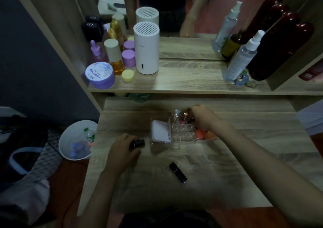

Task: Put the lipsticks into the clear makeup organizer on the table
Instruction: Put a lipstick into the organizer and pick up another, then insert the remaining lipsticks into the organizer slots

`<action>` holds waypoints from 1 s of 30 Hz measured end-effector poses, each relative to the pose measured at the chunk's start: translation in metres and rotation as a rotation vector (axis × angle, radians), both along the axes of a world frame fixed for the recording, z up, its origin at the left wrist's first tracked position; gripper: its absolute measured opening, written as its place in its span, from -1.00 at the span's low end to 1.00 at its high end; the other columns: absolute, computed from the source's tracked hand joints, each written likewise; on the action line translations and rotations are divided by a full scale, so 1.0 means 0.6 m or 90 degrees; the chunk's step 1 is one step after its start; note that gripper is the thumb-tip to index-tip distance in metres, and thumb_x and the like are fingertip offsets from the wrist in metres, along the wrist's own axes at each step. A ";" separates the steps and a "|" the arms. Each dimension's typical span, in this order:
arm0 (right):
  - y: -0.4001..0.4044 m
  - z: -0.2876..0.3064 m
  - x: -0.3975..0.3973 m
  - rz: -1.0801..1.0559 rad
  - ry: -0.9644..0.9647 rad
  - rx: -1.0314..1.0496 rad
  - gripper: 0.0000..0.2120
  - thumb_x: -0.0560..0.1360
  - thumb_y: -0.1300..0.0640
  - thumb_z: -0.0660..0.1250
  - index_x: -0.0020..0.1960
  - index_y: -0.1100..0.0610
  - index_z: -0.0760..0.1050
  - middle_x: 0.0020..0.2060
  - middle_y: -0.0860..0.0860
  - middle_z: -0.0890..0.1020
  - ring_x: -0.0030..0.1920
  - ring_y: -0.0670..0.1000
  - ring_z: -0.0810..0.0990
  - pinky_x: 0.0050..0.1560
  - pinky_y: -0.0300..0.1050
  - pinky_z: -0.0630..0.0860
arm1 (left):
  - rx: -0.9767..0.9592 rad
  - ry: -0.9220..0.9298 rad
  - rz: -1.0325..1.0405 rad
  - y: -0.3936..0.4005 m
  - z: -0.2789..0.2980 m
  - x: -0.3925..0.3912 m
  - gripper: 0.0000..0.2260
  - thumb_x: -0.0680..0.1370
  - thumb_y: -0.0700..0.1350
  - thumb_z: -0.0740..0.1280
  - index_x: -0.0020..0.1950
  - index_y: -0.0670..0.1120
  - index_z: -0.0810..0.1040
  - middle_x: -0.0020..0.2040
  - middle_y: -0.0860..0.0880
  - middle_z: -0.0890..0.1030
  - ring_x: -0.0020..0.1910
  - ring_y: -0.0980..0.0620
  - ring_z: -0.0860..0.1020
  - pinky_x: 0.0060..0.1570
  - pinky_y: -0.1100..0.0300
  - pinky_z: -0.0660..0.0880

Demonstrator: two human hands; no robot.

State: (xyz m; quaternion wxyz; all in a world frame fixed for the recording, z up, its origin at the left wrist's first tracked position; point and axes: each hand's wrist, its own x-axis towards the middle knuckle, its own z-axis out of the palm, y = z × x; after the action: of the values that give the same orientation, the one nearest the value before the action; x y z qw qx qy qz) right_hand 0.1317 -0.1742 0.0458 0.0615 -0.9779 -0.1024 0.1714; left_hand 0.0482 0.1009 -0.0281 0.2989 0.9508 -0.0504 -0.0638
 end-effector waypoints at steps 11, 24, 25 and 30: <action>-0.022 0.023 -0.038 -0.141 -0.051 0.216 -0.45 0.30 0.34 0.48 0.25 0.18 0.42 0.16 0.18 0.59 0.15 0.15 0.55 0.03 -0.18 0.42 | -0.189 0.023 0.079 -0.005 0.016 -0.006 -0.84 0.51 -0.16 0.33 0.08 -0.09 0.56 -0.07 -0.02 0.58 -0.16 0.08 0.53 -0.21 0.34 0.41; 0.038 -0.064 -0.270 -0.114 0.092 0.195 -0.44 0.41 -0.03 0.36 0.34 -0.10 0.22 0.37 -0.03 0.34 0.27 0.05 0.42 0.20 -0.08 0.42 | -0.299 -0.120 0.045 -0.111 0.121 0.022 -0.79 0.40 -0.30 0.42 0.01 -0.15 0.57 -0.13 0.09 0.57 -0.18 0.33 0.53 -0.15 0.61 0.44; 0.045 -0.078 -0.277 -0.099 0.103 0.171 -0.40 0.41 -0.03 0.35 0.38 -0.09 0.17 0.43 -0.02 0.26 0.33 0.07 0.36 0.23 -0.08 0.40 | -0.287 -0.126 0.033 -0.125 0.117 0.025 -0.80 0.40 -0.31 0.42 0.00 -0.16 0.59 -0.12 0.05 0.58 -0.16 0.33 0.51 -0.15 0.61 0.43; 0.048 -0.101 -0.287 -0.146 0.075 0.206 -0.63 0.46 0.11 0.23 0.26 0.02 0.35 0.42 0.03 0.32 0.28 0.11 0.43 0.17 -0.11 0.42 | -0.229 -0.112 0.010 -0.166 0.084 0.036 -0.79 0.39 -0.33 0.40 0.01 -0.19 0.63 -0.03 -0.12 0.59 -0.12 0.12 0.50 -0.14 0.63 0.37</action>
State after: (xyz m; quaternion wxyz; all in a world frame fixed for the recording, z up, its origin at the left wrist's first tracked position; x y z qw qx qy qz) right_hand -0.0406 -0.1453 -0.0147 0.2427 -0.9488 -0.0124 0.2018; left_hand 0.0697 0.0016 0.0221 0.4586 0.8845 -0.0794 0.0318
